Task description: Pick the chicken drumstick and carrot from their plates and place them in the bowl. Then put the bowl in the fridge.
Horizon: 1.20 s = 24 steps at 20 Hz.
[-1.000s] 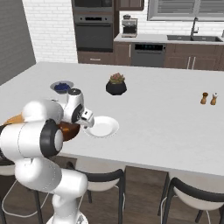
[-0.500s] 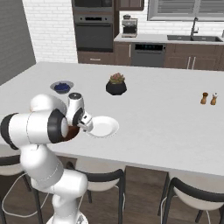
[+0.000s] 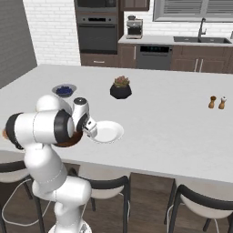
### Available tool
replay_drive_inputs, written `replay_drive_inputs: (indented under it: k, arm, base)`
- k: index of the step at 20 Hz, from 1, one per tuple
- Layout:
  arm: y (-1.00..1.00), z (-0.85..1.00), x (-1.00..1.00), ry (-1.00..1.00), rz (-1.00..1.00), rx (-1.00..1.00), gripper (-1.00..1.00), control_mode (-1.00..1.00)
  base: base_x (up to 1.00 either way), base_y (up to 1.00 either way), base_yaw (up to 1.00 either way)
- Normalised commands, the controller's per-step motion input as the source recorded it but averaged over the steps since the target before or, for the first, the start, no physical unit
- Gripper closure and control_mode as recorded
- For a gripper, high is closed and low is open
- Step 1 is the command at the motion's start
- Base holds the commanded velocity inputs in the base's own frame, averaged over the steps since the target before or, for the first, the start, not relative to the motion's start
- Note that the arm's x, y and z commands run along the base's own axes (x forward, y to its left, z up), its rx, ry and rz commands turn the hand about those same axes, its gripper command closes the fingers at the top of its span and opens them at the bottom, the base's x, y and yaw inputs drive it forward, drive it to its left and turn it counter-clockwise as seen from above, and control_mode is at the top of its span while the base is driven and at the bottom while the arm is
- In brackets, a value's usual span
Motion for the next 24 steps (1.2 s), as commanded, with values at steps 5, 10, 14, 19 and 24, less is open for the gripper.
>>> replay_drive_inputs:
  k: [5,10,14,19,24]
  arm:
    - [0.23,-0.16,-0.06,0.00,0.00,0.02,1.00,-1.00]
    - [0.16,-0.22,-0.26,0.00,0.00,0.02,1.00,-1.00]
    - [-0.03,0.32,-0.72,-0.17,0.03,0.09,1.00,-1.00]
    - [-0.47,0.80,-0.82,-0.16,0.01,0.15,1.00,-1.00]
    - [-0.90,0.99,-0.94,-0.13,0.01,0.18,1.00,-1.00]
  base:
    - [0.00,0.00,0.00]
    - [0.00,0.00,0.00]
    - [0.00,0.00,0.00]
    - [0.00,0.00,0.00]
    - [0.00,0.00,0.00]
